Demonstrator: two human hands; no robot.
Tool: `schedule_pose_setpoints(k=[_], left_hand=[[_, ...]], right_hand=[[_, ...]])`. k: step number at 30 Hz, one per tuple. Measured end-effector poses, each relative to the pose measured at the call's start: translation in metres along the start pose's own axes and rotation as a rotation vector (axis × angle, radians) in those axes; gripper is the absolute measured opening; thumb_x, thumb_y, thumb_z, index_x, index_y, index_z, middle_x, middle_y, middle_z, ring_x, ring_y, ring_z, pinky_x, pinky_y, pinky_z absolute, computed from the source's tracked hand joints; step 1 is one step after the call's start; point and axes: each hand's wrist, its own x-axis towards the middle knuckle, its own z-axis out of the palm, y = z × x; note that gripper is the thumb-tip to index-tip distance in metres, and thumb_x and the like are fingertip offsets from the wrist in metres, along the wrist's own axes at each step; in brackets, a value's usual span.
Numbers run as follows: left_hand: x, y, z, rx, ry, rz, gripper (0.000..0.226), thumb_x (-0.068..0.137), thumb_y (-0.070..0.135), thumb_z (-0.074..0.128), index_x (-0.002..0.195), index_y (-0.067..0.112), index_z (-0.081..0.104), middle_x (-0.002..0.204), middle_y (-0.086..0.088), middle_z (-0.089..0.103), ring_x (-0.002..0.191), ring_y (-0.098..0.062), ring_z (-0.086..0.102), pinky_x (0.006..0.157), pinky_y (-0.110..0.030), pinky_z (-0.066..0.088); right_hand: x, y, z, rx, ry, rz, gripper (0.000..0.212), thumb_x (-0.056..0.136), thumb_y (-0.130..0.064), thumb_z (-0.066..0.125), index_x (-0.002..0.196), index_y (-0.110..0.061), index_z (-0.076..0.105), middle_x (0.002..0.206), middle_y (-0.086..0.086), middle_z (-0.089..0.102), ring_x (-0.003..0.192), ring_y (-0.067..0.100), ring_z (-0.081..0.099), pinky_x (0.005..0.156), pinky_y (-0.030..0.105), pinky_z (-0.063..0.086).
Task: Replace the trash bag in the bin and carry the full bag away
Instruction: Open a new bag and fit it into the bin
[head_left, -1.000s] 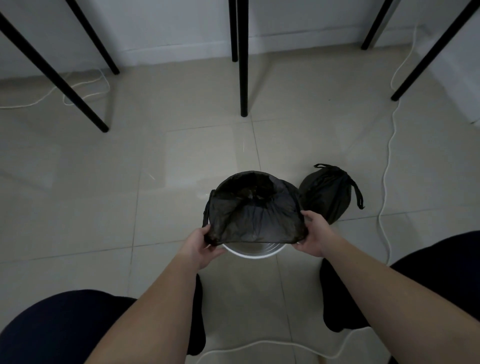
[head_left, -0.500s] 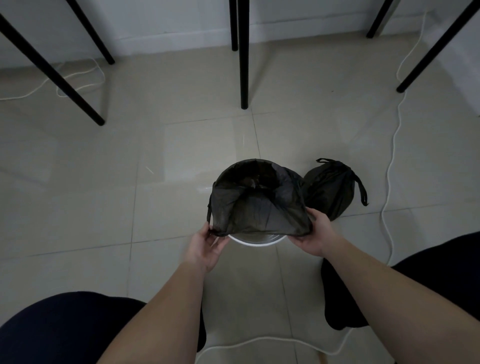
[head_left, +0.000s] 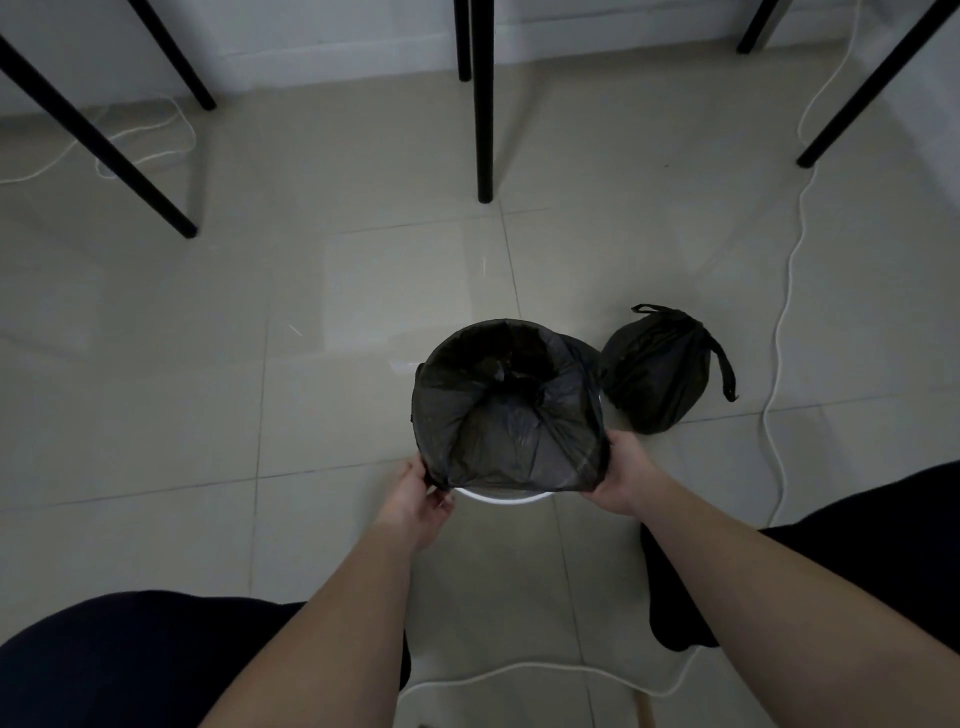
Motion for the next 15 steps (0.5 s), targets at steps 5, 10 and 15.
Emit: schedule_pose_setpoints(k=[5, 10, 15], left_hand=[[0.013, 0.000, 0.002, -0.018, -0.016, 0.019, 0.030, 0.108, 0.014, 0.047, 0.080, 0.023, 0.043, 0.066, -0.001, 0.045, 0.052, -0.013, 0.034, 0.037, -0.020, 0.020], [0.021, 0.001, 0.006, -0.033, -0.004, 0.019, 0.029, 0.107, 0.011, 0.048, 0.080, 0.022, 0.046, 0.069, -0.001, 0.049, 0.054, -0.012, 0.038, 0.039, -0.019, 0.023], [0.016, 0.009, 0.007, -0.164, -0.009, 0.001, 0.017, 0.105, 0.021, 0.059, 0.089, 0.018, 0.060, 0.082, -0.003, 0.067, 0.073, -0.017, 0.058, 0.044, -0.020, 0.049]], right_hand=[[0.022, 0.000, 0.000, -0.030, 0.078, -0.023, 0.046, 0.107, -0.025, 0.032, 0.133, -0.008, 0.066, 0.124, 0.016, 0.073, 0.107, 0.032, 0.070, 0.066, 0.045, 0.064], [0.035, -0.003, 0.007, -0.089, 0.102, -0.031, 0.043, 0.108, -0.024, 0.034, 0.134, -0.010, 0.065, 0.124, 0.015, 0.072, 0.101, 0.030, 0.070, 0.062, 0.041, 0.063], [0.031, -0.006, 0.003, -0.058, 0.050, -0.010, 0.046, 0.109, -0.033, 0.034, 0.132, -0.009, 0.066, 0.103, 0.015, 0.078, 0.100, 0.031, 0.070, 0.060, 0.042, 0.063]])
